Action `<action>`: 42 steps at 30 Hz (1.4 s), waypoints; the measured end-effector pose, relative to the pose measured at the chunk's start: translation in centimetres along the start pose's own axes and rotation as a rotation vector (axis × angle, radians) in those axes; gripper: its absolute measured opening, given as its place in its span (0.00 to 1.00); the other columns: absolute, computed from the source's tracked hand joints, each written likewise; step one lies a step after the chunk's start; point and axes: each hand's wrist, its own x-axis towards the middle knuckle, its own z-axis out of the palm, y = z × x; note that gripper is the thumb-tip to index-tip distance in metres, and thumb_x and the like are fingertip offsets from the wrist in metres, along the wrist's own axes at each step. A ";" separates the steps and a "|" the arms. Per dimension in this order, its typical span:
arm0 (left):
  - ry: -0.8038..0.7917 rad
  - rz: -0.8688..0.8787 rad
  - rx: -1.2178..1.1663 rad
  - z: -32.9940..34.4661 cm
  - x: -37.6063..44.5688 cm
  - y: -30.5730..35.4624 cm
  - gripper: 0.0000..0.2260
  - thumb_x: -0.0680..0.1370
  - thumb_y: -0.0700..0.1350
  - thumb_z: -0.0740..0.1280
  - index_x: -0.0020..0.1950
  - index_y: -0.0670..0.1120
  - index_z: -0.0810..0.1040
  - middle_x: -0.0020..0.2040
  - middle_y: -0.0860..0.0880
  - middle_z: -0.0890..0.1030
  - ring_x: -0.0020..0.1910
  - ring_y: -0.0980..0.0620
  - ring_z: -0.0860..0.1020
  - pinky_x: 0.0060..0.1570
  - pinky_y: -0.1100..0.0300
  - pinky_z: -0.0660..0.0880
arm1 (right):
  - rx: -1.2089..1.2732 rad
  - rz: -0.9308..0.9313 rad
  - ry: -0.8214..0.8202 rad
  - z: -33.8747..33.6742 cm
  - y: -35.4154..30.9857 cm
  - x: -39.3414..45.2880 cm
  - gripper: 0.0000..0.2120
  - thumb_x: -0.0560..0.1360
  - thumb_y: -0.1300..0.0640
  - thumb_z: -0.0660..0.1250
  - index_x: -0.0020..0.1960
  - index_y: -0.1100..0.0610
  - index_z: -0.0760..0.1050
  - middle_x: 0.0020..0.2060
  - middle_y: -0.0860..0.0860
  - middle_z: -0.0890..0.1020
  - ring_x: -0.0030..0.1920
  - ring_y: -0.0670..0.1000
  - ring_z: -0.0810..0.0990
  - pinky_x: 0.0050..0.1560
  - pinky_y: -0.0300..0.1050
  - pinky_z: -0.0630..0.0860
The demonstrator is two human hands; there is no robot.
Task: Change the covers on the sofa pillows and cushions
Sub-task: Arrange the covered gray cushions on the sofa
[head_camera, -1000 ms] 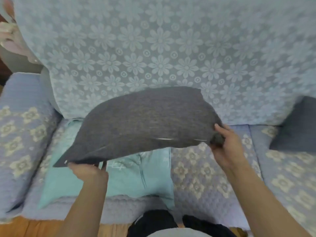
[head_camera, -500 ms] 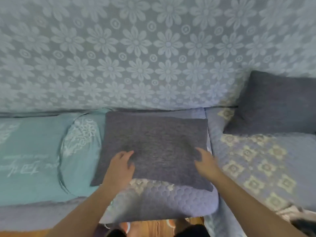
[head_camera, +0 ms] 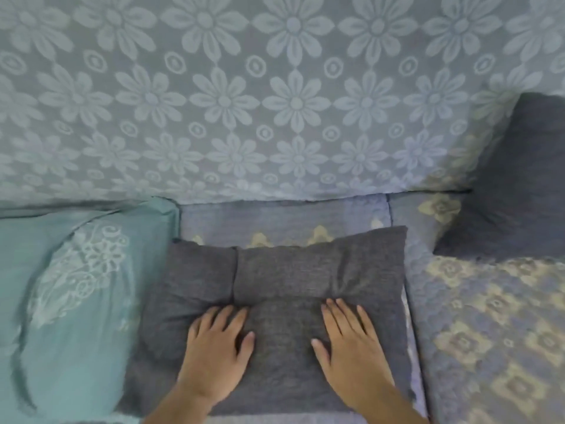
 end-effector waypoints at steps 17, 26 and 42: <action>-0.194 0.294 0.044 2.1 -5.8 5.3 0.37 0.76 0.70 0.57 0.82 0.62 0.49 0.83 0.46 0.42 0.81 0.36 0.45 0.74 0.34 0.42 | 0.065 -0.082 0.591 -6.6 -5.9 -0.1 0.26 0.84 0.49 0.53 0.78 0.59 0.61 0.79 0.61 0.56 0.79 0.63 0.53 0.79 0.58 0.49; 0.221 0.332 -0.319 -10.9 -1.5 6.0 0.15 0.84 0.50 0.58 0.63 0.48 0.80 0.64 0.48 0.78 0.64 0.47 0.72 0.65 0.48 0.71 | -0.201 0.095 0.033 0.5 -1.5 -1.3 0.35 0.83 0.42 0.35 0.79 0.65 0.51 0.79 0.61 0.54 0.80 0.60 0.52 0.78 0.60 0.53; -0.161 0.195 0.144 8.6 -12.8 -3.3 0.18 0.62 0.50 0.66 0.49 0.56 0.86 0.69 0.41 0.77 0.66 0.40 0.78 0.53 0.44 0.80 | 0.196 0.021 0.150 -5.3 -7.8 -4.3 0.21 0.81 0.48 0.58 0.72 0.54 0.69 0.73 0.52 0.63 0.73 0.54 0.59 0.74 0.53 0.63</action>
